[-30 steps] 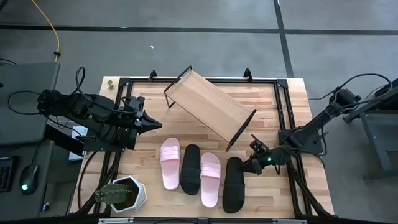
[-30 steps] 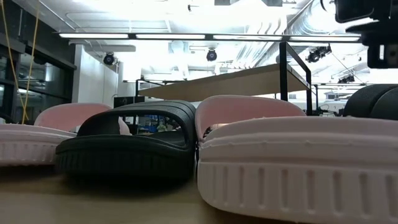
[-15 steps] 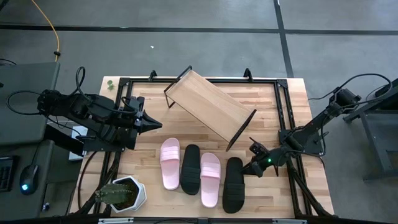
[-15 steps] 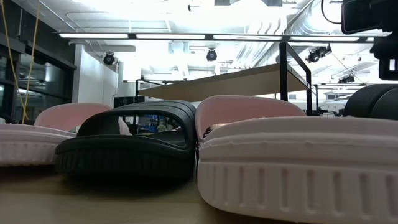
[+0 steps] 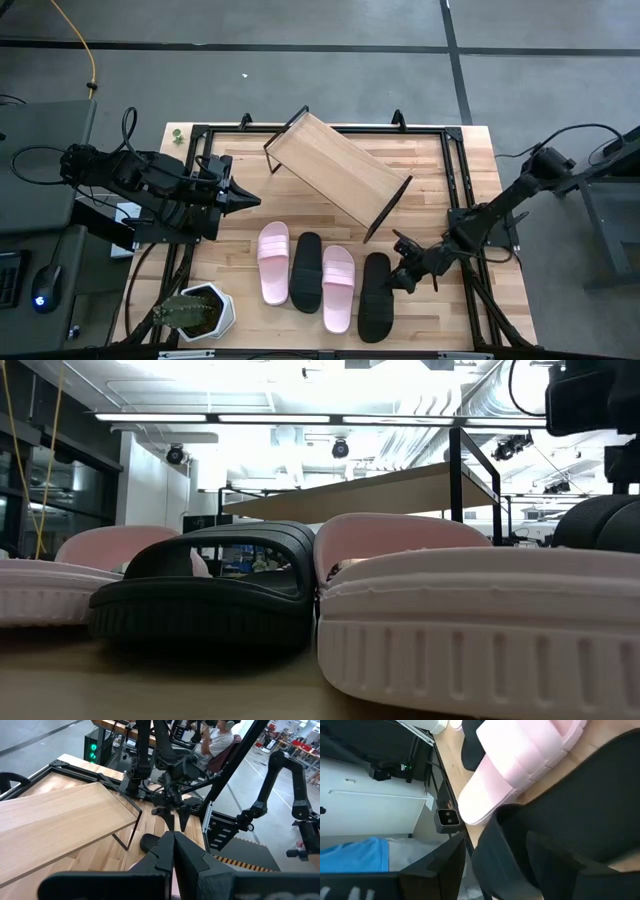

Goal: Pick and place slides into the shelf
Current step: Put the right black slide on the shelf

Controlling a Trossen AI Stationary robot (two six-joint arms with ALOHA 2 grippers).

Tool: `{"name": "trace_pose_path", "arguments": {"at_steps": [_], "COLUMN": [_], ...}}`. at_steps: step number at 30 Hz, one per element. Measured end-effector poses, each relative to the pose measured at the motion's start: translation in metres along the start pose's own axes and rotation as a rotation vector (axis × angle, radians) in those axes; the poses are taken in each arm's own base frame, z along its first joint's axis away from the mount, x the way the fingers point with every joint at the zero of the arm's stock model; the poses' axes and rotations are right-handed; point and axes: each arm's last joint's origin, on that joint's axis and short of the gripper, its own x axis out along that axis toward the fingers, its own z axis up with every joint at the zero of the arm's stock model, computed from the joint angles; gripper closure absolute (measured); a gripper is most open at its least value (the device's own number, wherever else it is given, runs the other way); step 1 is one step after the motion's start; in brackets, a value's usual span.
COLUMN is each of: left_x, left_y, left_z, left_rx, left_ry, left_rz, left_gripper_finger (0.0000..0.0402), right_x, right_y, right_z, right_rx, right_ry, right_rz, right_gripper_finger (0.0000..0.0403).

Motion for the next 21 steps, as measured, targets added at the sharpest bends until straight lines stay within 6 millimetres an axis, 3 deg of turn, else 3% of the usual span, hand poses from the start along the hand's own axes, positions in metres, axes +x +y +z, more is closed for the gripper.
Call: {"name": "trace_pose_path", "arguments": {"at_steps": [12, 21], "left_x": [0.000, 0.000], "left_y": [0.000, 0.000], "left_z": [0.000, 0.000], "left_rx": [-0.001, -0.001], "left_ry": [-0.001, 0.000], "left_rz": [0.000, -0.001], "left_gripper_finger": [0.0401, 0.0401], "right_x": [0.039, 0.045], "right_y": [-0.011, -0.015], "right_z": [-0.011, -0.015], "right_rx": [0.013, 0.037], "right_ry": [0.000, 0.045], "right_rz": [0.045, 0.055], "right_gripper_finger": [0.0201, 0.0201]}}
